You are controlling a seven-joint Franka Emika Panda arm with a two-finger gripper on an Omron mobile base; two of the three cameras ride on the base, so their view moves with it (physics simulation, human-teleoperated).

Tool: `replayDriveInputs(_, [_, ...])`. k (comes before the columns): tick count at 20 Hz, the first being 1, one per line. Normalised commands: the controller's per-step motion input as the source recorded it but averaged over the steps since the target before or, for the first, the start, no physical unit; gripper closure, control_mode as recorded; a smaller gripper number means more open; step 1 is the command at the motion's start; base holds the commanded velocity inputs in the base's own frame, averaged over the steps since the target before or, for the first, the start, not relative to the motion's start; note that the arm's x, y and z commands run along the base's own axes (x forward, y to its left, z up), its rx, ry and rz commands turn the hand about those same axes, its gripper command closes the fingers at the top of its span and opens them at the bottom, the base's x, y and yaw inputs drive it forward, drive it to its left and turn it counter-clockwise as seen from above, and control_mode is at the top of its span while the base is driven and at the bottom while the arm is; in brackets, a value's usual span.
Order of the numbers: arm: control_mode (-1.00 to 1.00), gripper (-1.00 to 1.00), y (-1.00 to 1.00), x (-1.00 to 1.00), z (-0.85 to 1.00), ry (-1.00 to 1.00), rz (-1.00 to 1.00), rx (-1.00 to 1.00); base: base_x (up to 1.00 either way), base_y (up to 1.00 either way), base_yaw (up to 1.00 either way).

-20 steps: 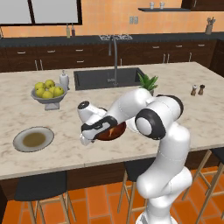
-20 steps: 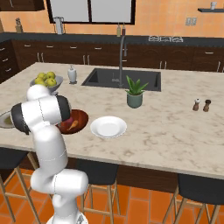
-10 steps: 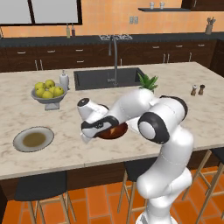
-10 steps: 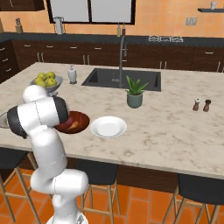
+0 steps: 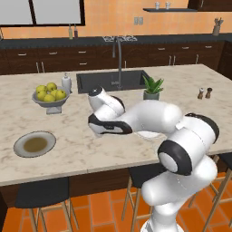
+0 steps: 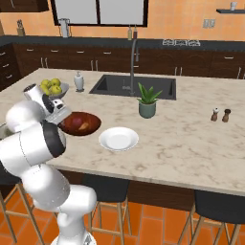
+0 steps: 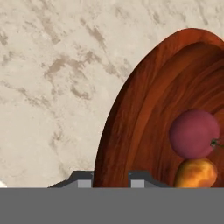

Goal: Pick the chicken drumstick and tomato from their plates and place them in the bowl. Then put the bowl in the fridge.

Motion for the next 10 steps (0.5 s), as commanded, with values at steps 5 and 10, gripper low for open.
replayDriveInputs(5, [-1.00,1.00,-0.46,-0.60,0.58,-0.05,0.40,-0.06,0.00,0.00,0.00])
replayDriveInputs(10, [-1.00,1.00,-0.82,-0.49,0.40,-0.07,0.45,-0.01,0.00,0.00,0.00])
